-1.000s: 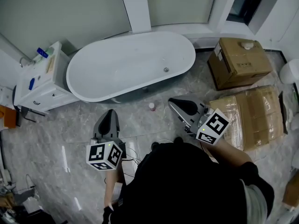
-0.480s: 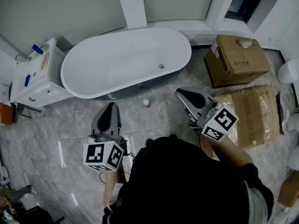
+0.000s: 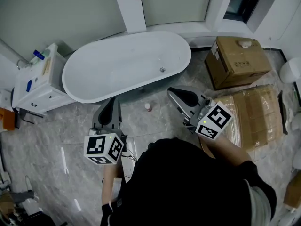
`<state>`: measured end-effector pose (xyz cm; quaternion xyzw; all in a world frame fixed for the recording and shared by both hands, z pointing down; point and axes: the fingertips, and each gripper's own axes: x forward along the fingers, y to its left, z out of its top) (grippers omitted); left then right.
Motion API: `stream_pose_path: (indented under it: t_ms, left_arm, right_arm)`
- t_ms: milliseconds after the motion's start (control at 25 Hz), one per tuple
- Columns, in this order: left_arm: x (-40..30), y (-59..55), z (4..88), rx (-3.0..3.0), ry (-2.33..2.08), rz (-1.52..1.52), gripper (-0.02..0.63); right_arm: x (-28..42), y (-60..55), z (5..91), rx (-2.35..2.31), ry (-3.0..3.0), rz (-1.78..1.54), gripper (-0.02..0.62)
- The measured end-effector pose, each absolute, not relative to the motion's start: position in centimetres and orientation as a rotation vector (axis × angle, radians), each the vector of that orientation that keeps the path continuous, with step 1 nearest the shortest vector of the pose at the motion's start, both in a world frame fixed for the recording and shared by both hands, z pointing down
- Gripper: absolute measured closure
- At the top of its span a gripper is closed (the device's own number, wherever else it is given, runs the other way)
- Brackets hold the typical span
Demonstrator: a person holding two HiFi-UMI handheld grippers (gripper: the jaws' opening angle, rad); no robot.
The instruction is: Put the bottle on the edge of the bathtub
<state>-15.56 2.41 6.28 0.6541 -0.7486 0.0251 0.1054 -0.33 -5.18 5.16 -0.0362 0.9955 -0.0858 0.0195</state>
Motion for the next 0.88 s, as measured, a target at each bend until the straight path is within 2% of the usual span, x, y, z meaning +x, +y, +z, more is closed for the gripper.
stream_pose_path:
  t_ms: [280,560,880]
  left_arm:
    - [-15.7,0.2,8.4,1.991,-2.160,0.194,0.589]
    - [-18.3,-1.4,7.0,1.920,-2.249,-0.002,0.589]
    - [-19.1,-1.2,6.8,1.928,-2.284,0.035,0.588]
  right_arm:
    - [1.0,-9.4,5.3,-0.254,3.084,-0.199,0.568]
    - [-0.8,-11.2,4.8,-0.302,3.016,-0.214,0.568]
    - [-2.1,-9.9,6.7,-0.256,3.044,-0.254,0.568]
